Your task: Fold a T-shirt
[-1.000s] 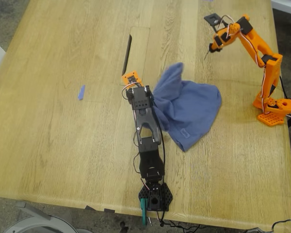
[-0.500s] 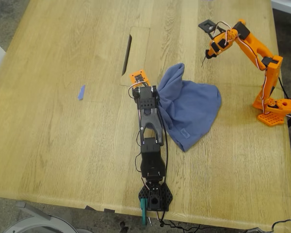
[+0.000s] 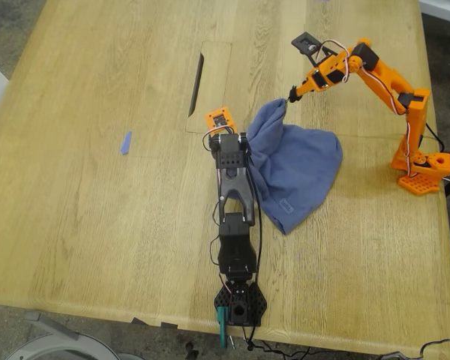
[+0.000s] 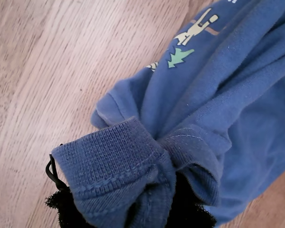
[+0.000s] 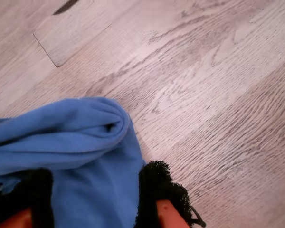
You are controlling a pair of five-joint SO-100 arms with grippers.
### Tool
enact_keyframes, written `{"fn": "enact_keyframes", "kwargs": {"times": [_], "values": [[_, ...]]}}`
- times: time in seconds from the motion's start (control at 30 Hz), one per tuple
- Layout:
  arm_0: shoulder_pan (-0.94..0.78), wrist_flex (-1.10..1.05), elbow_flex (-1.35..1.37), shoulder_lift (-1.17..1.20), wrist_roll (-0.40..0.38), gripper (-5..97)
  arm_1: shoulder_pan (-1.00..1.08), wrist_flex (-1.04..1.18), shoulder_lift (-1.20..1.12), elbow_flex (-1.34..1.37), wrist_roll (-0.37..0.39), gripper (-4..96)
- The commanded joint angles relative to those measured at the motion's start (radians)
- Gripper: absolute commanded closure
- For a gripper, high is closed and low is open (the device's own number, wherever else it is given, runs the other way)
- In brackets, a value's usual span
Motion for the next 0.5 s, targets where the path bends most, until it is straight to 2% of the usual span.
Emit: {"fn": "enact_keyframes", "kwargs": {"times": [0.0, 0.47], "values": [[0.021, 0.011, -0.034, 0.178, -0.011, 92, -0.017, -0.014, 0.008, -0.009, 0.006, 61.0], [0.04, 0.015, 0.071, 0.282, -0.014, 92, -0.032, -0.206, 0.008, 0.249, 0.006, 64.1]]}}
